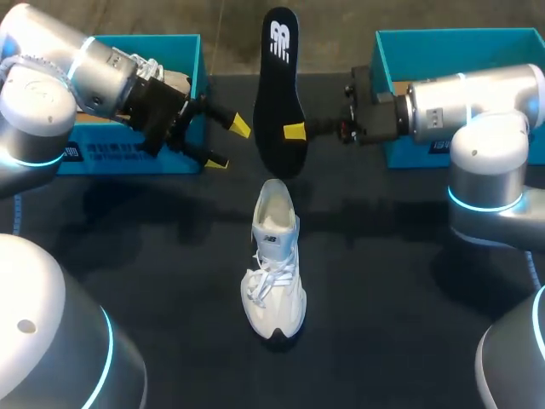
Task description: Take the shoe out of the shoebox, open the shoe tongue, remove and reinsert the insole, then place the shoe into the shoebox
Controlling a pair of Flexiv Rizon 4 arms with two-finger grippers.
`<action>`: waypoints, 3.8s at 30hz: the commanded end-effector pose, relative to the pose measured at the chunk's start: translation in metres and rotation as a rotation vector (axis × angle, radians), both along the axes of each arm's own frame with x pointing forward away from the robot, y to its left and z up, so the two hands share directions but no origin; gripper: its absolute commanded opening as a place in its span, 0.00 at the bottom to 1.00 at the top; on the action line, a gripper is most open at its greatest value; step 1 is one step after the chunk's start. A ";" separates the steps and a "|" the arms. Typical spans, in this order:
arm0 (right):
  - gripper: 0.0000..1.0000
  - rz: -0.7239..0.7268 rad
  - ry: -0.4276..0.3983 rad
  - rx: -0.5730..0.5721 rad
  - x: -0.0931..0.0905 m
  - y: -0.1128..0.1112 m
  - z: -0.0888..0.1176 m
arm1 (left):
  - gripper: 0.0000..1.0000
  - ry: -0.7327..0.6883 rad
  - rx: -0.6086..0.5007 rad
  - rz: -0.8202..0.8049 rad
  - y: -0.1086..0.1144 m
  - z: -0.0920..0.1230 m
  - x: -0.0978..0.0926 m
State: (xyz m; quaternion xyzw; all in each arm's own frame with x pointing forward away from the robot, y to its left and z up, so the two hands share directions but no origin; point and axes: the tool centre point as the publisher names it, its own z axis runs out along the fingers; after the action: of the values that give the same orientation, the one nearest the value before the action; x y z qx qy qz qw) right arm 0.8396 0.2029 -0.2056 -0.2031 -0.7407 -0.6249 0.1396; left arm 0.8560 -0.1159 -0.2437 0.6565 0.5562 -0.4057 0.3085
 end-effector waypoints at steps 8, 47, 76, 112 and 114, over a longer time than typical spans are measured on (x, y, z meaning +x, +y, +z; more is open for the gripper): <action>0.00 0.013 -0.026 0.009 0.001 0.004 -0.003 | 1.00 -0.001 0.002 0.000 0.000 0.000 0.000; 0.00 0.048 0.030 -0.056 0.017 0.011 -0.051 | 1.00 0.738 0.098 0.308 0.043 -0.045 -0.016; 0.00 0.105 -0.017 -0.077 0.005 0.004 -0.065 | 1.00 0.578 0.377 0.377 0.030 -0.015 -0.030; 0.00 0.056 0.044 -0.040 -0.007 0.019 -0.088 | 1.00 0.384 0.317 0.270 0.017 -0.013 -0.023; 0.00 0.049 0.045 -0.037 -0.008 0.018 -0.089 | 1.00 0.385 0.314 0.266 0.015 -0.014 -0.022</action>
State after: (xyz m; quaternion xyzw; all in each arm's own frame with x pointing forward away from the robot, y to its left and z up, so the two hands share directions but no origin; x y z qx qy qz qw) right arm 0.8359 0.2213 -0.2936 -0.1981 -0.7553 -0.6007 0.1714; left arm 0.8287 -0.0969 -0.2535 0.5264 0.7441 -0.3850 0.1452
